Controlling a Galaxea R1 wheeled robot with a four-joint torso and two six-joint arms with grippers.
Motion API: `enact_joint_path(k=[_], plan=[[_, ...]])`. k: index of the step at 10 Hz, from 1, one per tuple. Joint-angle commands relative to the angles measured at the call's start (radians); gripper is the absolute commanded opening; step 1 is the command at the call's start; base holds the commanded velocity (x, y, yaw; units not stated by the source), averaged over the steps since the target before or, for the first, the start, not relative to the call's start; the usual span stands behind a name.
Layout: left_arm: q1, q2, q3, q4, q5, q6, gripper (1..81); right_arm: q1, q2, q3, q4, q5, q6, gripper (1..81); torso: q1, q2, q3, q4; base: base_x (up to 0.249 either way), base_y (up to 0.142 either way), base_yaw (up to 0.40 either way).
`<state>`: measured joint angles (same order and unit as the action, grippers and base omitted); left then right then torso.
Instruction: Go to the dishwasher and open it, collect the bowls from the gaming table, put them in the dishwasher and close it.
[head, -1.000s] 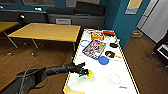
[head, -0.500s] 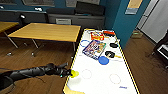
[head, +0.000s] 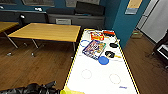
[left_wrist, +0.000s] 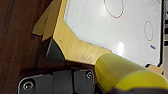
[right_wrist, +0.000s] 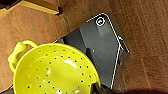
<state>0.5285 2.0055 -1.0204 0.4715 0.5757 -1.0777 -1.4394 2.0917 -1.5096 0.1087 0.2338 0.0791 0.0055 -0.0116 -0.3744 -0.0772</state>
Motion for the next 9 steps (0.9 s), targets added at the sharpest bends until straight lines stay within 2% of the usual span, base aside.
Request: enact_joint_path(k=[1, 4, 5, 6, 9], plan=[[0.122, -0.112, 0.059, 0.029, -0.027, 0.005, 1.0, 0.024, -0.048, 0.003, -0.017, -0.068, 0.002, 1.0, 0.000, 0.000, 0.000, 0.000, 0.000, 0.000, 0.000], [0.268, -0.114, -0.019, 0.016, -0.056, 0.102, 1.0, 0.021, -0.052, 0.008, -0.017, -0.070, 0.002, 1.0, 0.000, 0.000, 0.000, 0.000, 0.000, 0.000, 0.000], [0.299, -0.109, -0.053, 0.001, -0.060, 0.122, 1.0, 0.018, -0.051, 0.003, -0.017, -0.070, 0.002, 1.0, 0.000, 0.000, 0.000, 0.000, 0.000, 0.000, 0.000], [0.321, -0.102, -0.098, -0.042, -0.063, 0.166, 1.0, 0.016, -0.049, 0.002, -0.017, -0.070, 0.002, 1.0, 0.000, 0.000, 0.000, 0.000, 0.000, 0.000, 0.000], [0.388, -0.091, -0.227, -0.350, -0.065, 0.478, 1.0, 0.016, -0.048, -0.001, -0.015, -0.082, 0.002, 1.0, 0.000, 0.000, 0.000, 0.000, 0.000, 0.000, 0.000]])
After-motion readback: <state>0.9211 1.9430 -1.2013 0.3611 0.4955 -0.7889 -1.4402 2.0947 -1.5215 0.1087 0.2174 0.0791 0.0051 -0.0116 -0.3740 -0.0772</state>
